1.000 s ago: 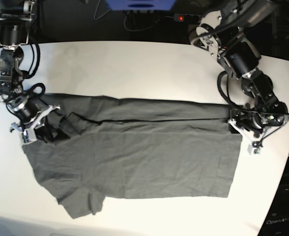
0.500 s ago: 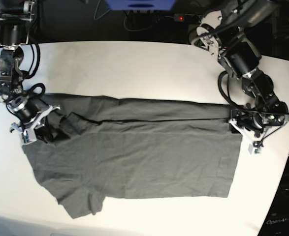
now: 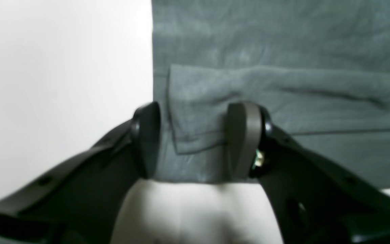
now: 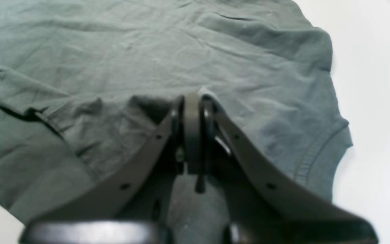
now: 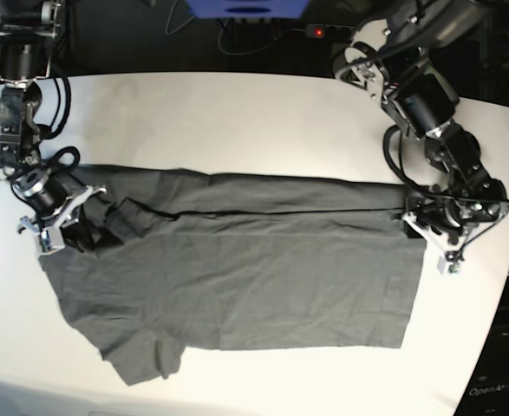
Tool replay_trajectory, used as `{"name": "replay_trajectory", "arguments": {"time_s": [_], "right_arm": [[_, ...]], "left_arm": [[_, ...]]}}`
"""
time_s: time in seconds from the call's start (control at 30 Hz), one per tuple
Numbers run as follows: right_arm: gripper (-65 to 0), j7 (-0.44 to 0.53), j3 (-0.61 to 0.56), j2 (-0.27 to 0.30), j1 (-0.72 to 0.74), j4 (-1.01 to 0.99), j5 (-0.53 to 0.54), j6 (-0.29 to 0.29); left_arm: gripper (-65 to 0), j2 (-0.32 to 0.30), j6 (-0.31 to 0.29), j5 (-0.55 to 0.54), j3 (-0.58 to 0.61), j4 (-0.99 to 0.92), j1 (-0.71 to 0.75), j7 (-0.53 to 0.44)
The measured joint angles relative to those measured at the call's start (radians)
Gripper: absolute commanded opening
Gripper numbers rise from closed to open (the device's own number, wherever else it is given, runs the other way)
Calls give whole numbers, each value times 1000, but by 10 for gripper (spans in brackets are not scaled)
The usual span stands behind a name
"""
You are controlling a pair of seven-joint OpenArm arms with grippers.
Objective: Fold the T-shirt properly
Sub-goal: 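Regrasp the folded edge with both grippers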
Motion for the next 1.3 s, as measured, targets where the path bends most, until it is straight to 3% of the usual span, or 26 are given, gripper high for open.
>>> {"name": "replay_trajectory", "arguments": {"time_s": [1.0, 1.3], "right_arm": [[-647, 1, 0, -5, 0, 0, 0, 0], [-647, 3, 0, -13, 0, 0, 0, -2]], "left_arm": [[-345, 10, 0, 0, -32, -1, 6, 0], [-345, 9, 0, 3, -32, -27, 3, -52]]}}
